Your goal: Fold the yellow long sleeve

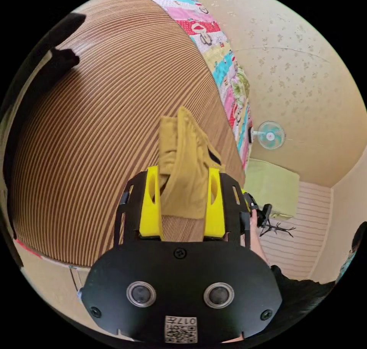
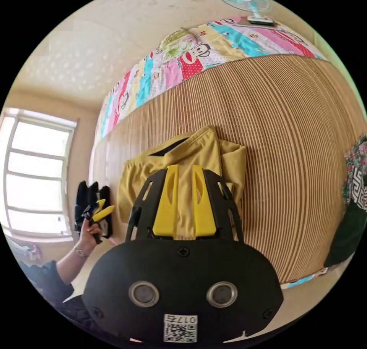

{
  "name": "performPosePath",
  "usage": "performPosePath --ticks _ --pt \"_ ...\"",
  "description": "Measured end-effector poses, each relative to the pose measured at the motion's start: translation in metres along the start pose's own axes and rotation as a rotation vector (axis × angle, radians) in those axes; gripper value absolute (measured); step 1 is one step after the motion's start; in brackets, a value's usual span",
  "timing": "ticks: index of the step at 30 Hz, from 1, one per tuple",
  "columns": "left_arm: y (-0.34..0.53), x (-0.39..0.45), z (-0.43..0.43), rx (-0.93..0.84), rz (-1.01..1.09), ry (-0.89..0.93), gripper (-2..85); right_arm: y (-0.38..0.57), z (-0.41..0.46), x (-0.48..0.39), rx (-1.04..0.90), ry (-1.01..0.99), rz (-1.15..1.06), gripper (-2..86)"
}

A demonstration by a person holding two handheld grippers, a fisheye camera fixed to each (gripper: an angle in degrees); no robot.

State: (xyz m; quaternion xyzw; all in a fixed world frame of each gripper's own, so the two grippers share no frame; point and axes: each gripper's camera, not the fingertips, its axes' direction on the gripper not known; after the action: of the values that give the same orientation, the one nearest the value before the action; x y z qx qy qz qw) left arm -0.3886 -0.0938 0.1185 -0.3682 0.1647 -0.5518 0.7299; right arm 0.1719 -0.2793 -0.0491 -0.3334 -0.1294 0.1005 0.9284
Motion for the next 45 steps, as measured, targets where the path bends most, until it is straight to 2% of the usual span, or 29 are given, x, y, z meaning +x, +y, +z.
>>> performPosePath --ticks 2,4,7,8,10,12,16,19,22,24,27,31,35,37,39,41,43,45 --pt "0.010 -0.022 0.021 -0.066 -0.046 0.004 19.5 0.017 0.023 -0.008 -0.067 0.118 -0.023 6.7" --pt "0.013 -0.045 0.043 -0.119 -0.110 0.043 20.1 0.034 0.034 0.000 -0.094 0.231 0.071 7.0" --pt "0.004 -0.053 0.052 -0.098 -0.116 0.137 16.8 0.068 0.018 0.020 -0.029 0.231 0.254 9.3" --pt "0.002 -0.055 0.053 -0.093 -0.124 0.161 16.3 0.084 0.008 0.031 -0.015 0.203 0.375 11.1" --pt "-0.003 -0.064 0.055 -0.059 -0.179 0.264 11.9 0.113 0.002 0.056 -0.004 0.020 0.592 13.9" --pt "-0.007 -0.071 0.054 -0.037 -0.220 0.296 8.9 0.143 0.021 0.084 0.019 -0.333 0.758 15.7" --pt "-0.016 -0.075 0.055 -0.014 -0.265 0.469 6.3 0.141 0.063 0.111 0.046 -0.560 0.872 14.3" --pt "-0.027 -0.060 0.041 0.012 -0.237 0.581 5.8 0.115 0.068 0.126 0.123 -0.685 1.014 7.7" --pt "-0.049 -0.027 0.022 0.025 -0.109 0.584 5.4 0.072 0.044 0.119 0.256 -0.894 0.946 5.1" --pt "-0.063 -0.003 0.010 0.042 -0.034 0.597 5.3 0.035 0.004 0.100 0.338 -1.026 0.784 4.0" --pt "-0.077 0.031 -0.018 0.086 0.088 0.651 5.3 0.015 -0.053 0.081 0.383 -1.065 0.583 3.4" --pt "-0.049 0.044 -0.053 0.092 0.279 0.674 5.2 0.040 -0.098 0.084 0.402 -1.062 0.381 3.4" --pt "0.000 -0.015 -0.037 0.026 0.222 0.570 5.3 0.109 -0.077 0.127 0.261 -0.954 0.405 4.5" --pt "0.035 -0.078 -0.001 -0.024 0.105 0.462 5.3 0.141 -0.052 0.148 0.135 -0.843 0.451 5.0" --pt "0.058 -0.128 0.031 -0.051 -0.022 0.338 5.3 0.179 -0.004 0.170 -0.122 -0.678 0.524 5.7" --pt "0.078 -0.168 0.059 -0.061 -0.139 0.239 5.2 0.195 0.018 0.176 -0.279 -0.588 0.485 6.1" --pt "0.096 -0.179 0.070 0.017 -0.161 0.253 5.2 0.201 0.018 0.180 -0.311 -0.584 0.466 6.3" --pt "0.098 -0.153 0.072 0.021 -0.057 0.220 5.2 0.199 0.002 0.186 -0.254 -0.641 0.490 6.2"
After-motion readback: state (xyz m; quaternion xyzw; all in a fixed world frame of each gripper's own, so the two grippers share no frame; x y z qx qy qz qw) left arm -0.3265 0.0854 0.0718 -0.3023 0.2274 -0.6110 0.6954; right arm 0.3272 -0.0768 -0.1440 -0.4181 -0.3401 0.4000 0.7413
